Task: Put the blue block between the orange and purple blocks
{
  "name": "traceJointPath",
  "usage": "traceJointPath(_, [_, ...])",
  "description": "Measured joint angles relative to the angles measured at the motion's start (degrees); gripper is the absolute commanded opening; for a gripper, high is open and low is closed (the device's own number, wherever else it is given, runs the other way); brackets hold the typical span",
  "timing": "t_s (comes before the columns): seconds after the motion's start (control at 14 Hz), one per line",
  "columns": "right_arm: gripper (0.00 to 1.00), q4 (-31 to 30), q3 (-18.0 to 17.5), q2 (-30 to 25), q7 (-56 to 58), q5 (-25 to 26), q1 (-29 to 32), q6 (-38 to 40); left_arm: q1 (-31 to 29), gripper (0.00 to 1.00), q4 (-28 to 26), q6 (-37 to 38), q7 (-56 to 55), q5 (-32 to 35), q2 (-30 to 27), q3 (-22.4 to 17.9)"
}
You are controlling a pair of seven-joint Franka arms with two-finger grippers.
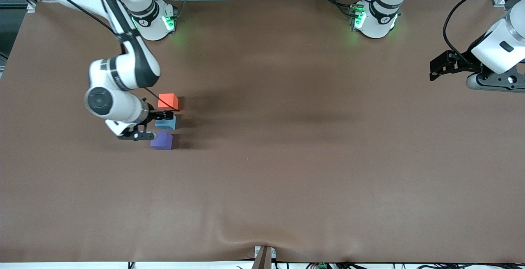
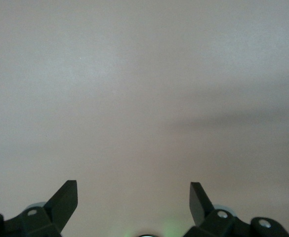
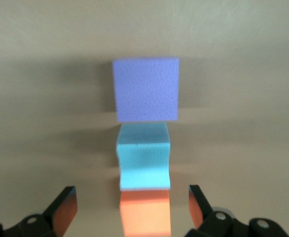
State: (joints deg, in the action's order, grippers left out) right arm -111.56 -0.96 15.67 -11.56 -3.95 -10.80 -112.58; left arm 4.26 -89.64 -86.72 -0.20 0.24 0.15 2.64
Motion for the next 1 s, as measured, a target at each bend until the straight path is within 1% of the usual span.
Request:
traceJointPath(0.07, [1.0, 5.2, 0.1, -0.3, 0.0, -0.2, 0.4, 5.9, 0.0, 1.0, 0.0, 0.0, 0.0, 0.0, 0.0, 0.0])
traceJointPath(0.14, [1.0, 9.9, 0.2, -0.4, 0.0, -0.4, 0.9, 9.6, 0.0, 1.0, 0.0, 0.0, 0.0, 0.0, 0.0, 0.0])
traceJointPath(0.29, [1.0, 17.7, 0.2, -0.4, 0.0, -0.5, 2.0, 12.2, 0.0, 1.0, 0.0, 0.0, 0.0, 0.0, 0.0, 0.0])
traceJointPath(0.57, [1.0, 33.0, 0.5, -0.5, 0.6, -0.1, 4.4, 22.0, 0.0, 1.0, 0.0, 0.0, 0.0, 0.0, 0.0, -0.1])
traceJointPath(0.79, [1.0, 40.6, 1.7, -0.5, 1.5, 0.5, 7.4, 31.1, 0.0, 1.0, 0.1, 0.0, 0.0, 0.0, 0.0, -0.1])
traceJointPath(0.93, [1.0, 43.2, 1.9, -0.8, 4.0, 1.2, 10.0, 36.4, 0.0, 1.0, 0.1, 0.0, 0.0, 0.0, 0.1, -0.1])
traceJointPath(1.0, [1.0, 43.9, 1.9, -1.4, 4.5, 2.7, 10.3, 37.7, 0.0, 1.0, 0.1, 0.0, 0.0, 0.0, 0.1, -0.1])
